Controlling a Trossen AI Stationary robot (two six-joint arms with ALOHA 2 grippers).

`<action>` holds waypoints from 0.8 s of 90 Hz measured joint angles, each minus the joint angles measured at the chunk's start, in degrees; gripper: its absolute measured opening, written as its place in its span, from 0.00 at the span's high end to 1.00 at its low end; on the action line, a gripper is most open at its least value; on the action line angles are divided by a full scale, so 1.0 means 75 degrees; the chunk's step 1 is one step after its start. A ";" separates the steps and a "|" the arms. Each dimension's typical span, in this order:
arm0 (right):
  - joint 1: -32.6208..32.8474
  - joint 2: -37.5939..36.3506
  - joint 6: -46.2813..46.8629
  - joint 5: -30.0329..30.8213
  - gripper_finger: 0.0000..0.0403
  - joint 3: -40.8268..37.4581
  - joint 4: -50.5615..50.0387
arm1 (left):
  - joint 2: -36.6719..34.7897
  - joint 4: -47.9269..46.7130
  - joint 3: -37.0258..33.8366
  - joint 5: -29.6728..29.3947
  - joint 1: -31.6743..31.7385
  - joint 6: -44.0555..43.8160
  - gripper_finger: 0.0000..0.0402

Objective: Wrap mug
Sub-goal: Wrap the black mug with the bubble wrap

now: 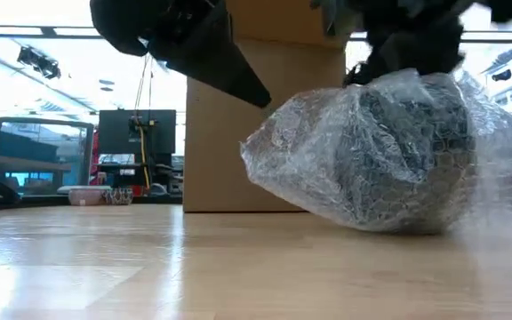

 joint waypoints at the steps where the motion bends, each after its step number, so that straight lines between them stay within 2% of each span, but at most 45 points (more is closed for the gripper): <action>1: 0.0000 -0.0048 0.0001 0.0017 1.00 0.0000 -0.0026 | 0.0000 -0.0007 0.0000 -0.0001 0.0000 0.0000 1.00; 19: 0.0014 -0.0338 0.0029 0.0166 1.00 -0.0003 0.0436 | 0.0000 0.0009 0.0000 -0.0023 0.0003 0.0000 1.00; 40: 0.0041 0.0443 -0.0160 0.0192 1.00 0.0009 0.0682 | 0.0000 0.0013 0.0000 -0.0023 -0.0006 -0.0061 1.00; 55: 0.0038 0.1072 -0.0232 -0.0125 1.00 0.0058 0.0674 | 0.0000 0.0013 0.0000 -0.0023 -0.0025 -0.0114 1.00; 72: 0.0035 0.1152 -0.0294 -0.0180 1.00 0.0055 0.0287 | 0.0000 0.0010 0.0000 -0.0022 -0.0044 -0.0119 1.00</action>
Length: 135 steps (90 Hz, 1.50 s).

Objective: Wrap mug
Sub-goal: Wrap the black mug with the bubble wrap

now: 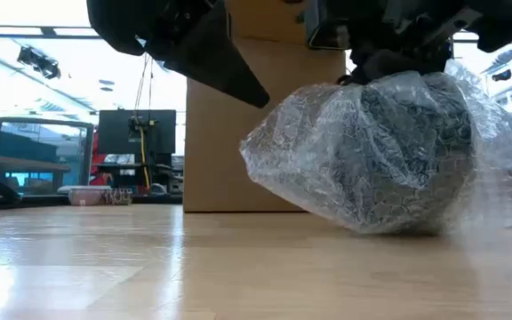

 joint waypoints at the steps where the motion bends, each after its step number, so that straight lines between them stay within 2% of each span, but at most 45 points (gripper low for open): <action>1: 0.0000 -0.0032 0.0000 0.0000 1.00 -0.0002 -0.0030 | 0.0000 0.0000 0.0000 -0.0002 0.0000 0.0000 1.00; 16: 0.0055 -0.0723 0.0131 0.0077 1.00 -0.0076 -0.0499 | 0.0000 0.0004 0.0000 -0.0002 0.0003 -0.0002 1.00; 32: 0.0232 -0.1608 0.0616 0.1107 1.00 -0.0061 -0.1266 | 0.0003 0.0092 0.0000 -0.0002 0.0003 -0.0070 1.00; 48: 0.0416 -0.2272 0.1333 0.1642 1.00 -0.0061 -0.2233 | 0.0003 0.0147 0.0000 -0.0005 0.0003 -0.0076 1.00; 65: 0.0767 -0.2909 0.2447 0.2965 1.00 -0.0076 -0.3472 | 0.0006 0.0230 0.0000 -0.0005 0.0003 -0.0108 1.00; 78: 0.0845 -0.3316 0.3355 0.3963 1.00 -0.0872 -0.3359 | 0.0006 0.0323 0.0000 -0.0005 0.0003 -0.0108 1.00; 88: 0.0744 -0.3464 0.3654 0.3635 1.00 -0.1869 -0.2372 | 0.0009 0.0356 0.0000 -0.0005 0.0003 -0.0108 1.00; 99: 0.0729 -0.3462 0.3655 0.2432 1.00 -0.2871 -0.0860 | 0.0009 0.0506 -0.0003 0.0000 -0.0003 -0.0117 1.00; 108: 0.0787 -0.3459 0.3855 0.1555 1.00 -0.3202 -0.0278 | 0.0024 0.0800 -0.0003 0.0048 -0.0003 -0.0119 1.00; 118: 0.1032 -0.3463 0.4001 0.1557 1.00 -0.3155 -0.0240 | 0.0181 0.1517 -0.0003 0.0071 0.0020 -0.0014 1.00; 135: 0.1250 -0.3465 0.3810 0.1532 1.00 -0.2838 0.0293 | 0.0792 0.3451 0.0047 0.0344 0.0257 0.0501 1.00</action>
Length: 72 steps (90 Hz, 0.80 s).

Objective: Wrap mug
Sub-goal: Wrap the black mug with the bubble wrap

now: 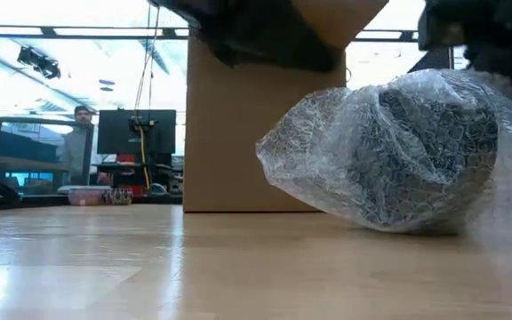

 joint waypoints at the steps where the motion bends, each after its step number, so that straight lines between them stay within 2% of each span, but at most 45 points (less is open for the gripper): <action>1: 0.0010 0.0000 -0.0025 -0.0012 1.00 0.0015 0.0041 | 0.0021 0.0019 0.0031 0.0014 0.0028 0.0002 1.00; 21: 0.0329 0.0000 -0.0125 -0.0123 1.00 0.0358 0.0180 | 0.0094 -0.0366 0.0727 0.0085 0.0663 0.0009 1.00; 32: 0.0492 0.0000 -0.0121 -0.0011 1.00 0.0487 0.0170 | 0.0123 -0.0321 0.0821 0.0938 0.0984 -0.0009 1.00; 40: 0.0566 0.0000 -0.0096 0.0017 1.00 0.0523 0.0124 | 0.0146 -0.0343 0.0821 0.1239 0.1091 -0.0035 1.00; 55: 0.0637 0.0000 -0.0121 0.0016 1.00 0.0533 0.0533 | 0.0155 -0.0632 0.0821 0.1255 0.1098 -0.0025 1.00; 72: 0.0613 0.0004 -0.0928 0.0016 1.00 0.0533 0.1745 | 0.0155 -0.0650 0.0821 0.1213 0.1101 0.0089 1.00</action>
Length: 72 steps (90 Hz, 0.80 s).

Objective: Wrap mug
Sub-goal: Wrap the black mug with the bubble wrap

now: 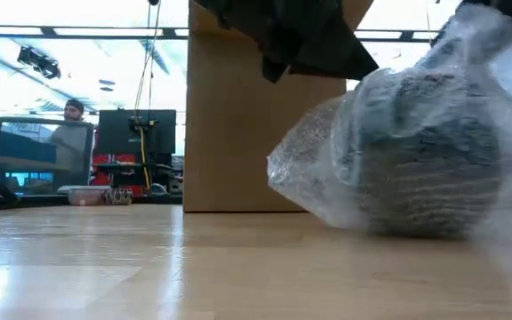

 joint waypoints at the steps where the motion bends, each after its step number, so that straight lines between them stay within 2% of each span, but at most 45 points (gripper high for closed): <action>1: -0.0014 0.0004 -0.0055 0.0000 1.00 0.0000 0.0062 | 0.0000 0.0002 0.0000 -0.0006 0.0002 0.0014 1.00; 18: -0.0309 0.0088 -0.0645 0.0009 1.00 0.0003 0.0507 | 0.0000 -0.0055 0.0000 -0.0119 0.0000 0.0049 1.00; 29: -0.0545 0.0200 -0.0853 -0.0055 1.00 0.0003 0.0544 | -0.0109 -0.0598 0.0000 -0.0159 0.0000 0.0045 1.00; 50: -0.0982 0.0877 -0.1429 -0.1215 1.00 0.0006 0.1289 | -0.0676 -0.2259 0.0020 -0.0693 -0.0171 -0.0760 1.00; 59: -0.1199 0.1140 -0.1601 -0.1545 1.00 0.0006 0.1290 | -0.0663 -0.2339 0.0017 -0.0663 -0.0350 -0.0943 1.00; 72: -0.1527 0.1217 -0.1876 -0.1614 1.00 0.0006 0.1091 | -0.0599 -0.2336 0.0017 -0.0647 -0.0480 -0.0957 1.00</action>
